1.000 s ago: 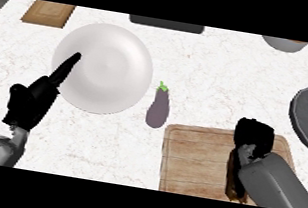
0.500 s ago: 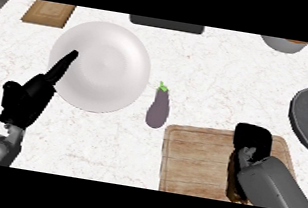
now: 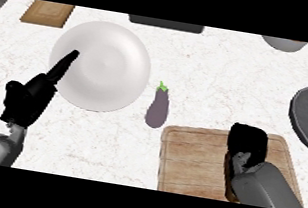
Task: Pick the sweet potato from the cutting board and place it in the pan
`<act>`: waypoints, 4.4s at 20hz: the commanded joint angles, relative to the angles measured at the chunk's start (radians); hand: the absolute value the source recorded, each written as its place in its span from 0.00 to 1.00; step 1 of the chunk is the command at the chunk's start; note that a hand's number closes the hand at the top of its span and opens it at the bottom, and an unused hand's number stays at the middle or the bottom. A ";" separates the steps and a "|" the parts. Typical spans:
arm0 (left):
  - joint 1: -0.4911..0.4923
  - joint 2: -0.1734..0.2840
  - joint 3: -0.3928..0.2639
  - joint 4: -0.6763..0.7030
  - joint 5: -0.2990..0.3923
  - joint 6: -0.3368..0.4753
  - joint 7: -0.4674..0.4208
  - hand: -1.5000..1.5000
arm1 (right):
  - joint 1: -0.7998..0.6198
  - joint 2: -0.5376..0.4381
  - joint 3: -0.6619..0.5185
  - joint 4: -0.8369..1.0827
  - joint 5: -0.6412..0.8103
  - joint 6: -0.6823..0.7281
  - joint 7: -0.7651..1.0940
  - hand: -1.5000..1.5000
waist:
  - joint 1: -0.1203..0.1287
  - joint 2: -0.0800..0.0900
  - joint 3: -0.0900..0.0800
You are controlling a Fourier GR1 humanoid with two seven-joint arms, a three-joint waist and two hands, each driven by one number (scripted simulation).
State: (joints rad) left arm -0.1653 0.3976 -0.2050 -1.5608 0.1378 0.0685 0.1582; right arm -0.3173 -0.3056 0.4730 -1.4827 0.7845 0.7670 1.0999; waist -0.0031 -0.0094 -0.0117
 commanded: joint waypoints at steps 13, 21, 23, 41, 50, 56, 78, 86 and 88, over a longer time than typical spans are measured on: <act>0.072 -0.006 0.037 0.018 -0.011 0.032 -0.014 0.50 | 0.247 -0.156 -0.017 -1.001 0.063 -0.347 -0.448 1.00 | -0.099 -0.020 0.017; 0.072 -0.002 0.038 -0.026 -0.002 0.009 0.002 0.50 | 0.532 -0.219 -0.272 -1.073 -0.030 -0.581 -0.639 1.00 | -0.067 -0.004 0.016; 0.092 -0.004 0.024 -0.079 -0.009 0.013 0.021 0.50 | 0.616 -0.192 -0.320 -0.992 -0.024 -0.695 -0.733 1.00 | -0.050 -0.003 0.017; 0.002 -0.084 0.002 -0.068 -0.084 -0.003 0.076 0.50 | 0.257 -0.174 -0.752 -0.007 -0.251 -0.933 -1.342 1.00 | 0.017 0.012 0.013; 0.000 -0.095 0.045 -0.031 -0.093 -0.068 0.032 0.50 | -0.034 -0.239 -0.822 0.571 -0.250 -1.010 -1.623 1.00 | 0.023 0.015 0.013; -0.031 -0.133 0.079 -0.005 -0.114 -0.076 0.067 0.50 | -0.159 -0.333 -0.865 0.781 -0.274 -0.981 -1.730 1.00 | 0.012 0.012 0.012; -0.034 -0.131 0.089 0.003 -0.114 -0.111 0.019 0.50 | -0.407 -0.380 -1.072 1.280 -0.427 -0.713 -1.809 0.00 | 0.042 0.035 0.019; -0.001 -0.106 0.102 -0.035 -0.105 -0.136 0.029 0.50 | -0.319 -0.503 -1.127 1.343 -0.491 -0.402 -1.871 0.00 | 0.051 0.031 0.020; 0.002 -0.128 0.105 0.014 -0.122 -0.113 -0.007 0.50 | -0.276 -0.547 -1.123 1.341 -0.491 -0.297 -1.915 0.00 | 0.034 0.030 0.019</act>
State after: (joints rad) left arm -0.1817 0.2668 -0.1156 -1.5698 0.0197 -0.0458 0.1839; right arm -0.6505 -0.7894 -0.6411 -0.1523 0.3073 0.3224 -0.7585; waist 0.0391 0.0227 0.0078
